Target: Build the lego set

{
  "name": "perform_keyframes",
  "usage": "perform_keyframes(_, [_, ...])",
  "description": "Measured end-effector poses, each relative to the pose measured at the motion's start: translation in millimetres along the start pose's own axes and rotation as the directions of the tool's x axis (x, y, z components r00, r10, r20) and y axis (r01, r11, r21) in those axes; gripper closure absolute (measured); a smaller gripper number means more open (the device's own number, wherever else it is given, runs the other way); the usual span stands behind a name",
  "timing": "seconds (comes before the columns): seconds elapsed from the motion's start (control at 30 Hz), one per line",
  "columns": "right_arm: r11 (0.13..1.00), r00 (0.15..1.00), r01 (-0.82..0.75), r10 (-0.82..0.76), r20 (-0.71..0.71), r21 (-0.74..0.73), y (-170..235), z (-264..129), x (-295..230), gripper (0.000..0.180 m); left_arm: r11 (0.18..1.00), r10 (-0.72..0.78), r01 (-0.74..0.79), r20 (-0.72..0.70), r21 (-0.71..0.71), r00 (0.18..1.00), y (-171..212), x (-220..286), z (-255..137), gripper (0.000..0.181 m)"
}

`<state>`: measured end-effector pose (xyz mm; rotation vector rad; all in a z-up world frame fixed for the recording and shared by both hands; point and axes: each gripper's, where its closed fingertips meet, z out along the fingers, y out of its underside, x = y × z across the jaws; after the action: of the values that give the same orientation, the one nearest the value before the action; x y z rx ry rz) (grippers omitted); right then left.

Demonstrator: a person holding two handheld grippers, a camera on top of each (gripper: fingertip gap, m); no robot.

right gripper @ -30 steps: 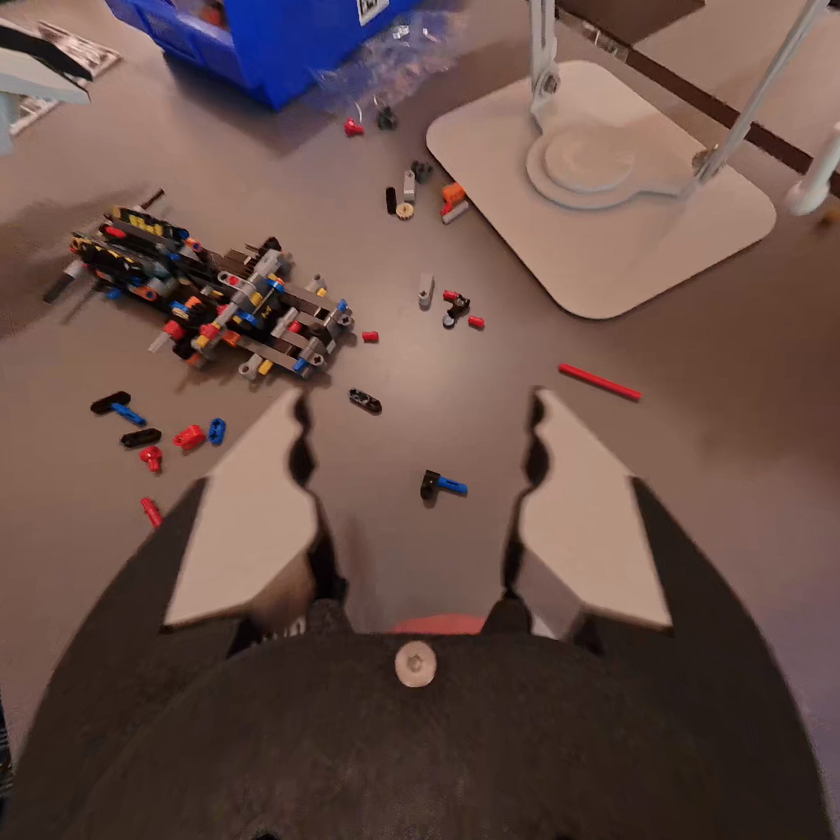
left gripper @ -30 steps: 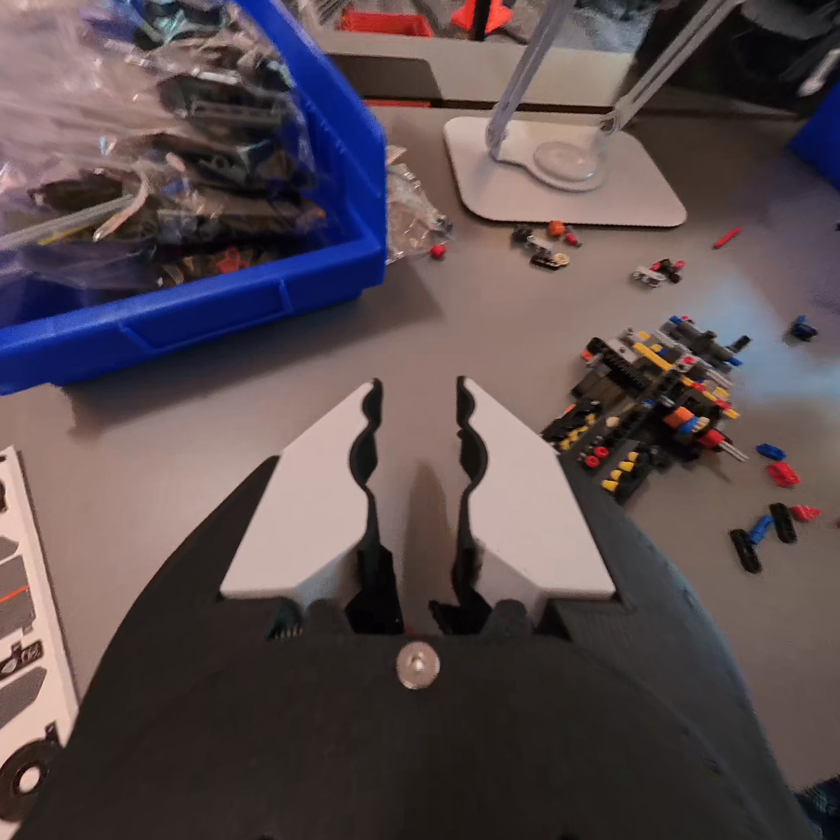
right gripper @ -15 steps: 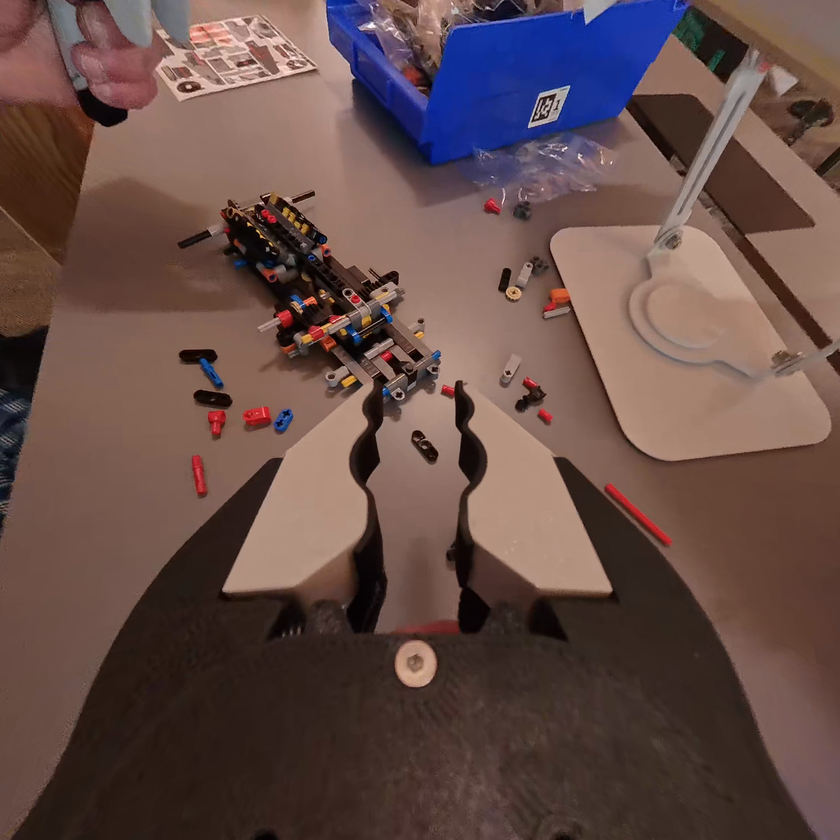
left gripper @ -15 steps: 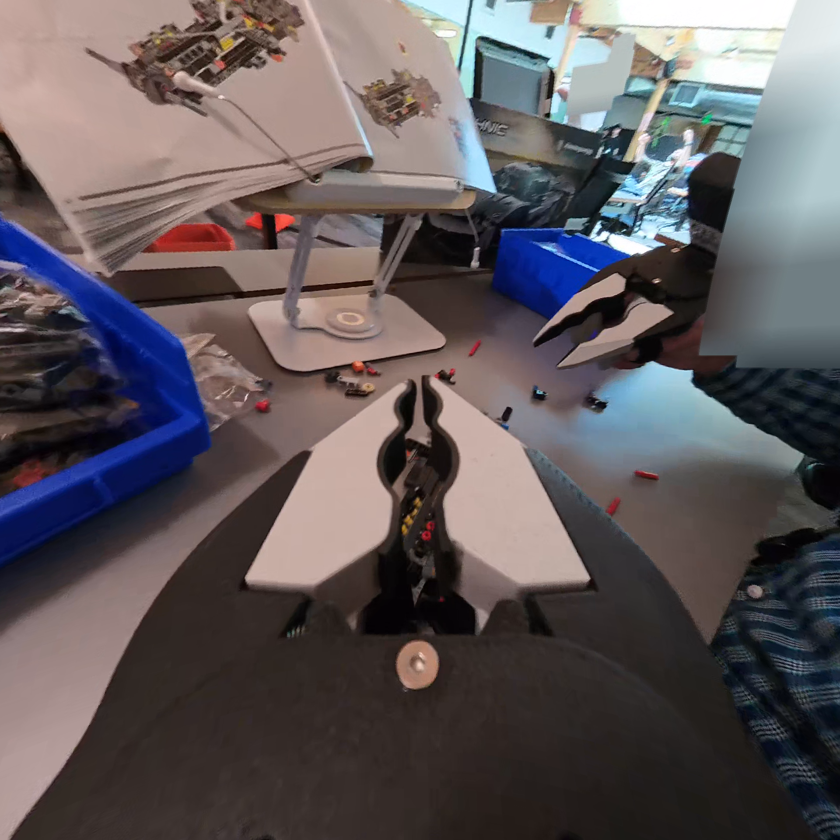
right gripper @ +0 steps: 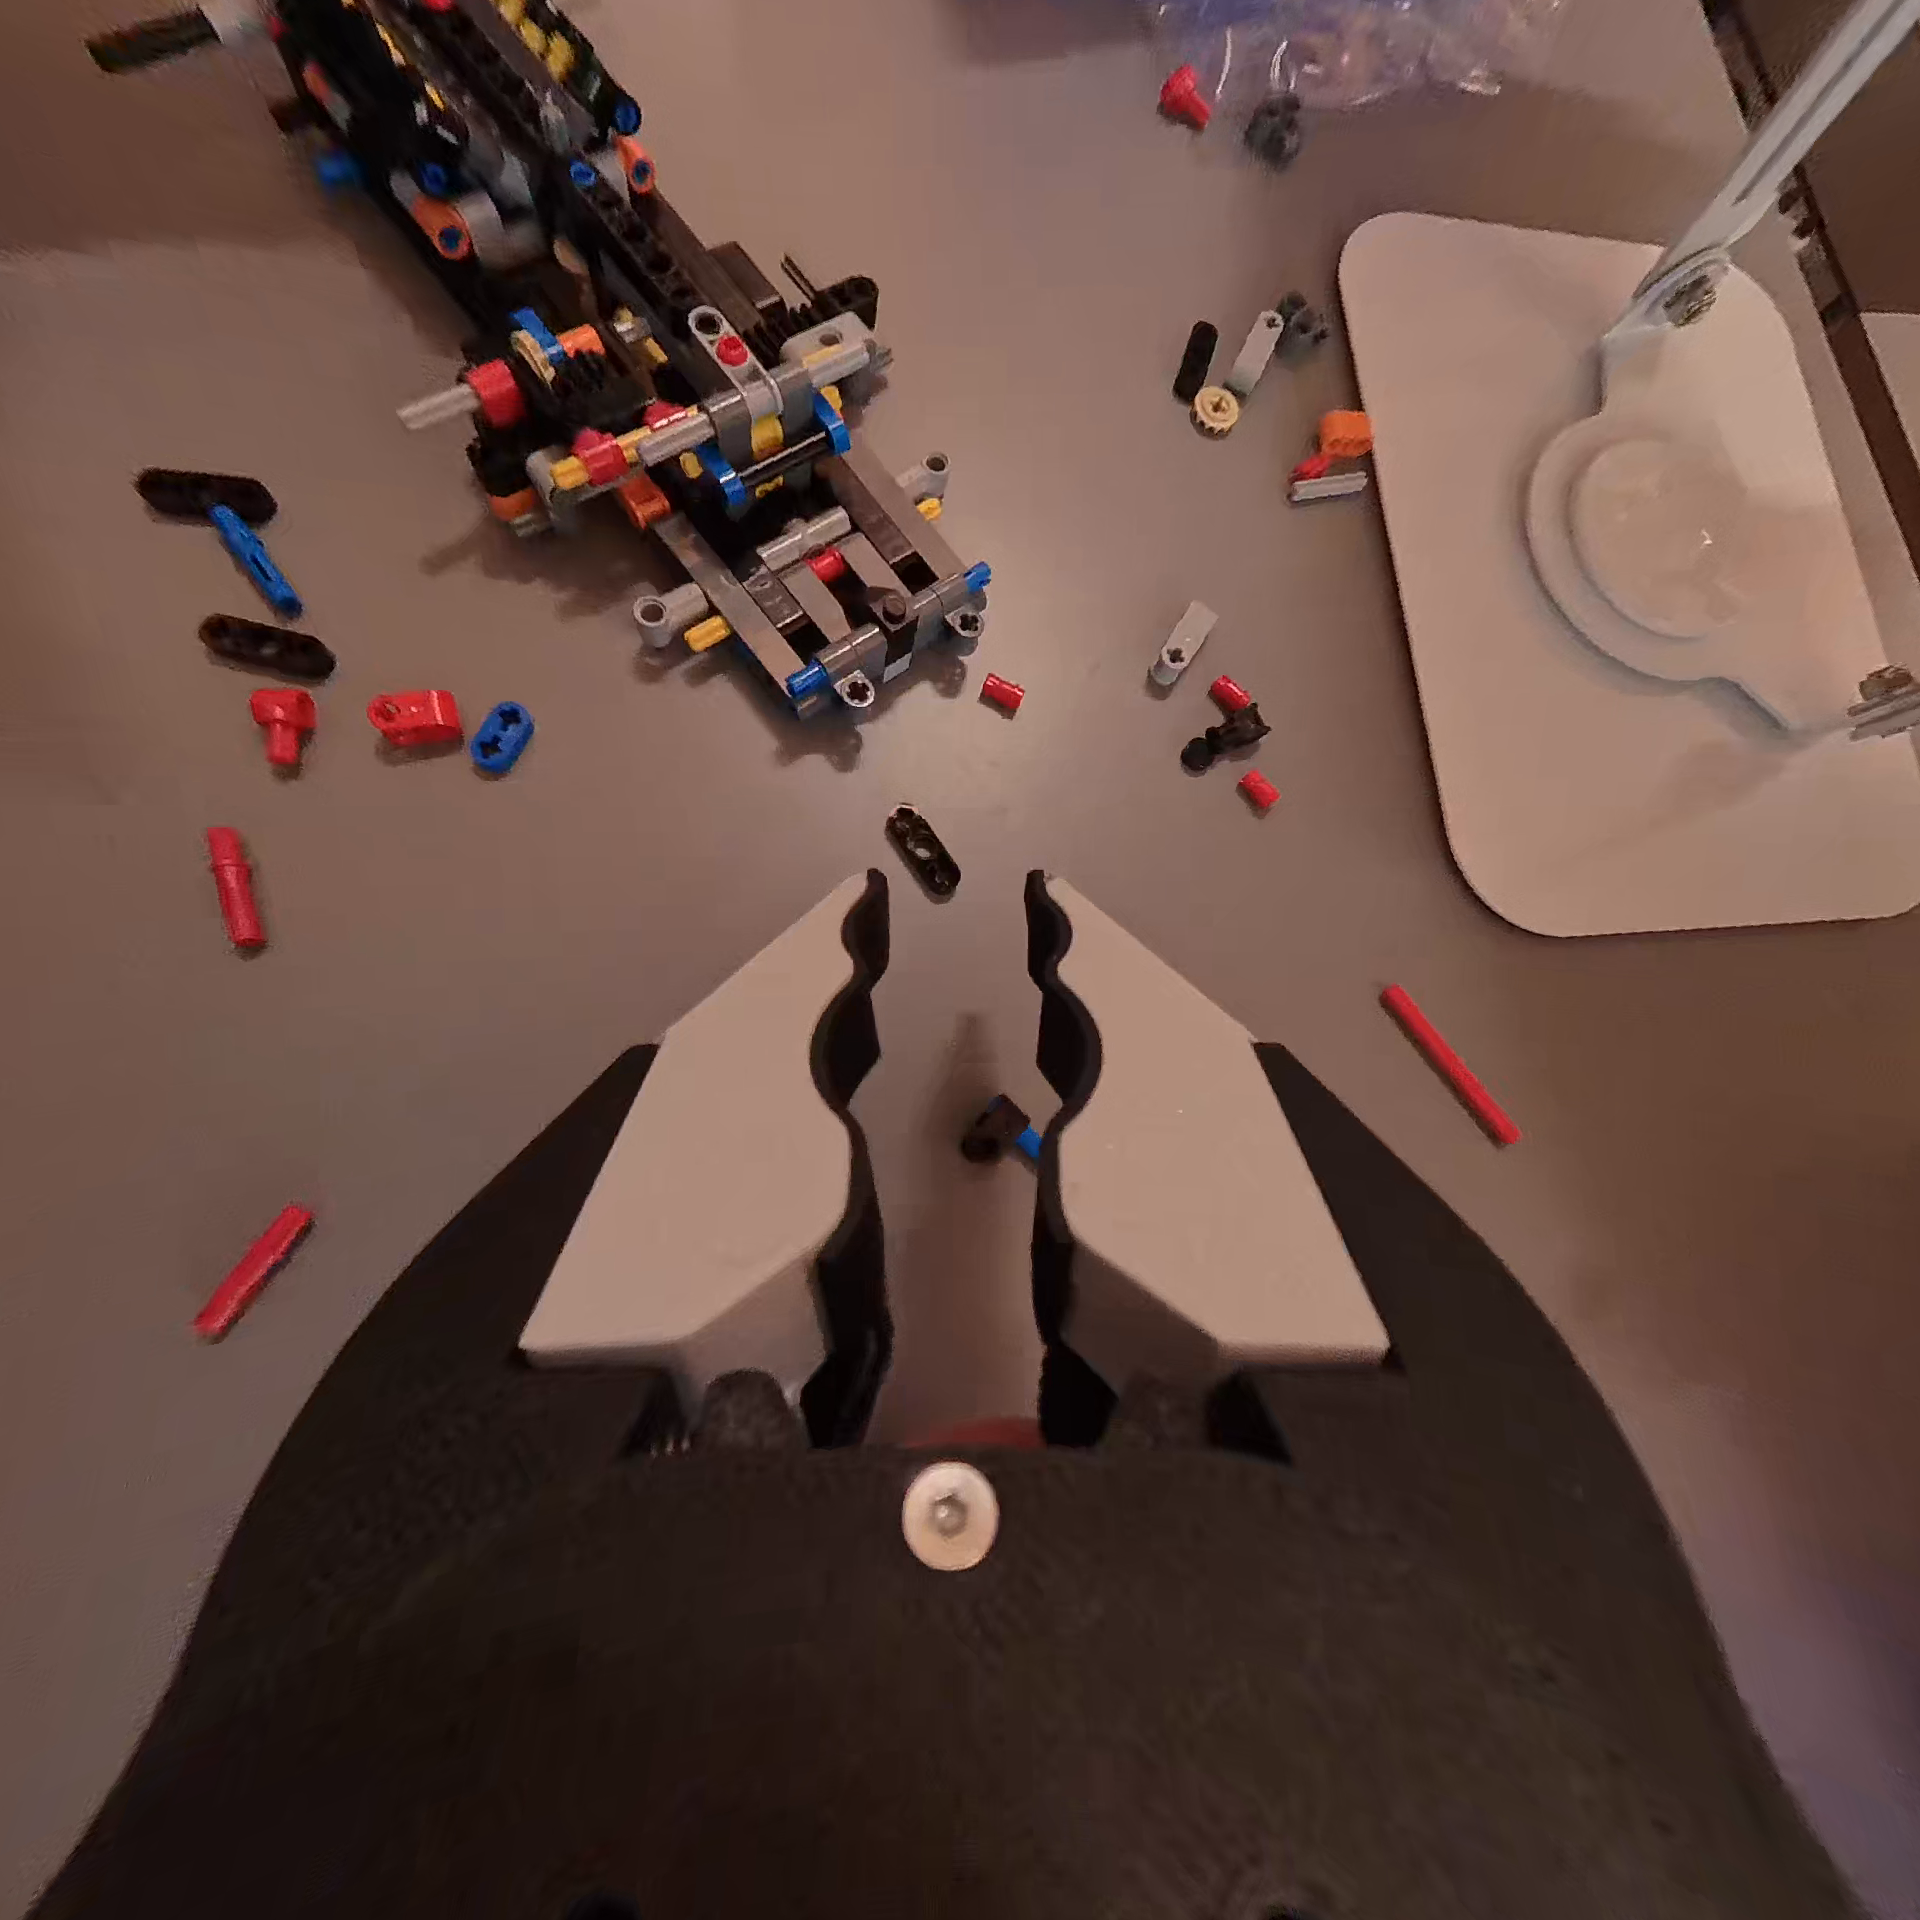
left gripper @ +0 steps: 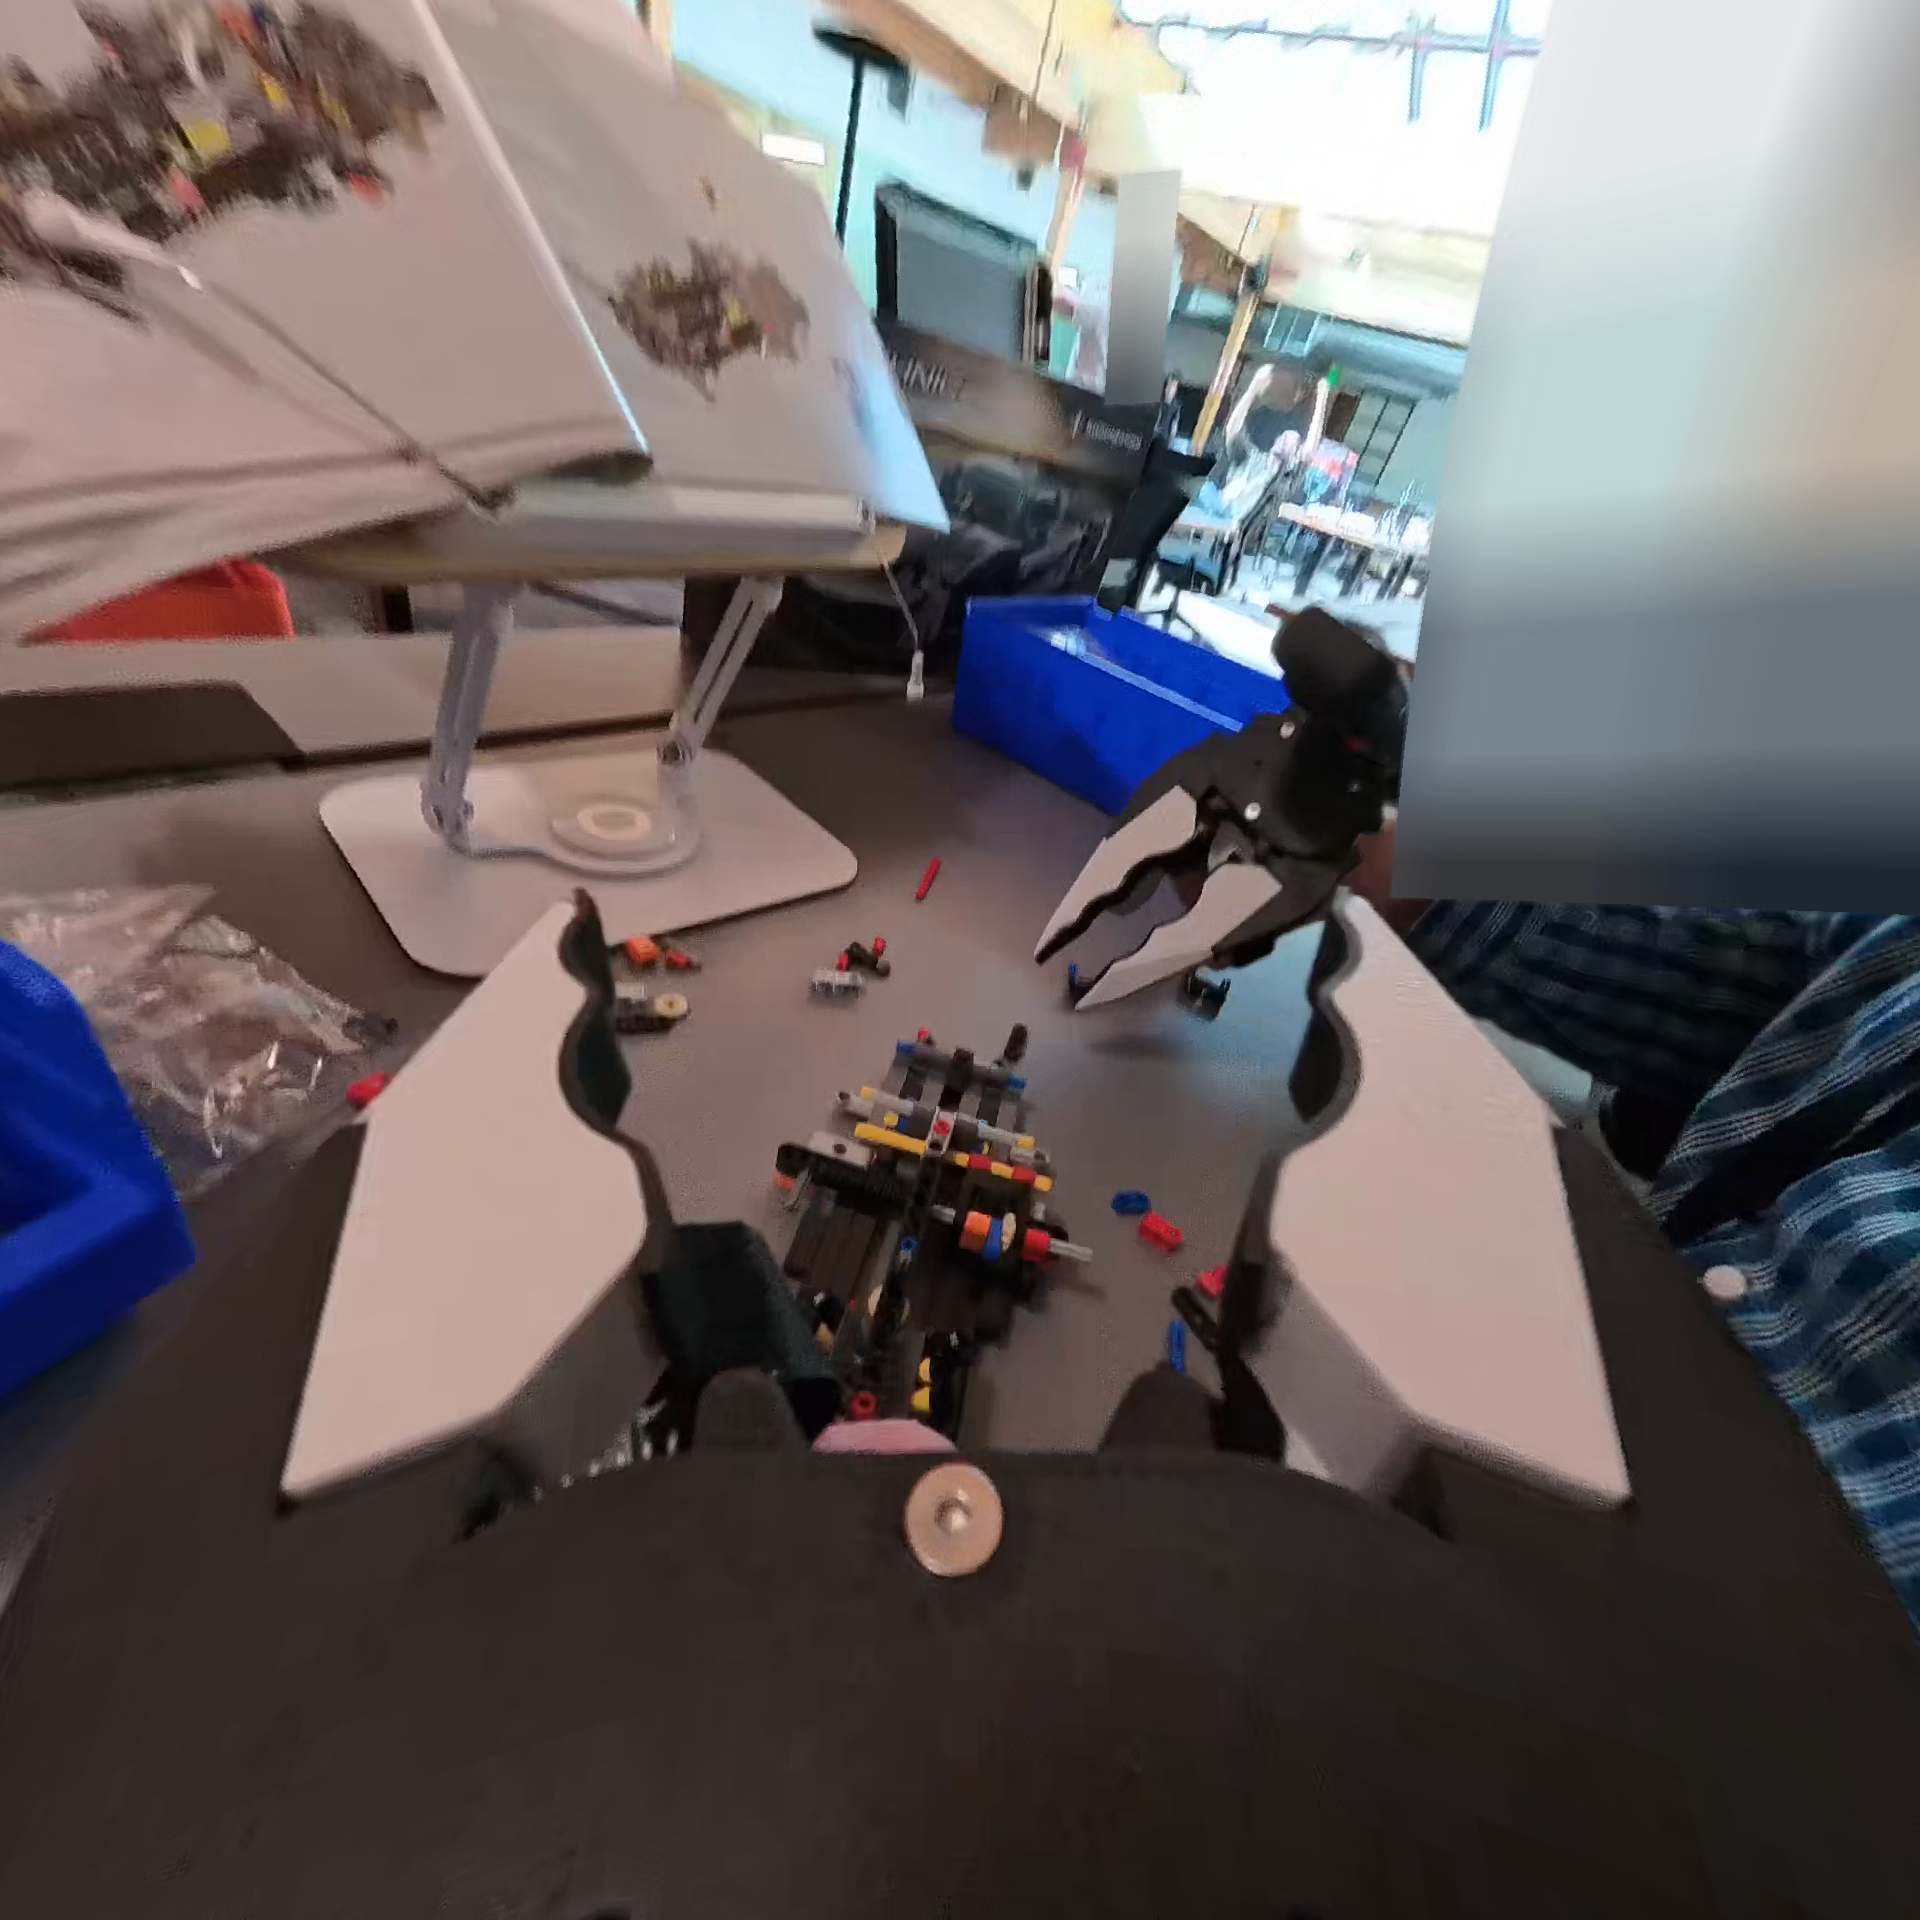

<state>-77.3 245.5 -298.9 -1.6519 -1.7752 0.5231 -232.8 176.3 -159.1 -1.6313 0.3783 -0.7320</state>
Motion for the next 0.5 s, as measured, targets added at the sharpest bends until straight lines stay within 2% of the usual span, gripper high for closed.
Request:
perform_keyframes(0.07, [1.000,1.000,0.024,-0.024,0.007,-0.005,-3.1,3.8,-0.6,0.156,0.997,0.019,-0.016,0.040,-0.072,0.999,16.6,-6.6,7.0,0.043])
perform_keyframes(0.1, [0.999,0.999,0.035,-0.035,0.018,0.001,-6.5,5.3,-1.7,0.156,0.992,0.008,0.000,0.066,-0.123,0.998,27.0,-12.1,7.7,0.061])
perform_keyframes(0.13, [0.999,0.998,0.045,-0.046,0.032,0.010,-10.7,6.8,-3.3,0.156,0.983,-0.013,0.018,0.028,-0.183,1.000,38.6,-9.8,7.8,0.097])
perform_keyframes(0.2, [0.998,0.995,0.049,-0.053,0.087,0.047,-24.3,10.5,-10.4,0.153,0.961,-0.037,0.016,-0.071,-0.276,0.997,57.8,2.2,7.4,0.114])
perform_keyframes(0.23, [0.997,0.992,0.045,-0.053,0.114,0.067,-32.4,12.9,-13.8,0.149,0.950,-0.026,0.001,-0.076,-0.312,0.997,65.4,2.8,7.3,0.109])
perform_keyframes(0.27, [0.996,0.989,0.046,-0.056,0.135,0.079,-39.3,16.1,-16.6,0.141,0.931,-0.003,-0.028,-0.083,-0.365,0.997,75.2,4.2,6.9,0.097])
perform_keyframes(0.33, [0.995,0.983,0.063,-0.074,0.166,0.074,-47.7,25.2,-20.3,0.118,0.869,0.056,-0.066,-0.036,-0.491,0.998,97.4,-5.1,4.9,0.076])
perform_keyframes(0.4, [0.992,0.975,0.103,-0.114,0.190,0.069,-52.6,35.7,-23.9,0.118,0.804,0.143,-0.103,0.022,-0.585,0.989,114.3,-21.3,1.6,0.057])
perform_keyframes(0.5, [0.988,0.957,0.145,-0.155,0.246,0.058,-57.9,51.8,-31.2,0.120,0.777,0.129,-0.108,-0.012,-0.621,0.992,127.8,-18.7,5.1,0.065])
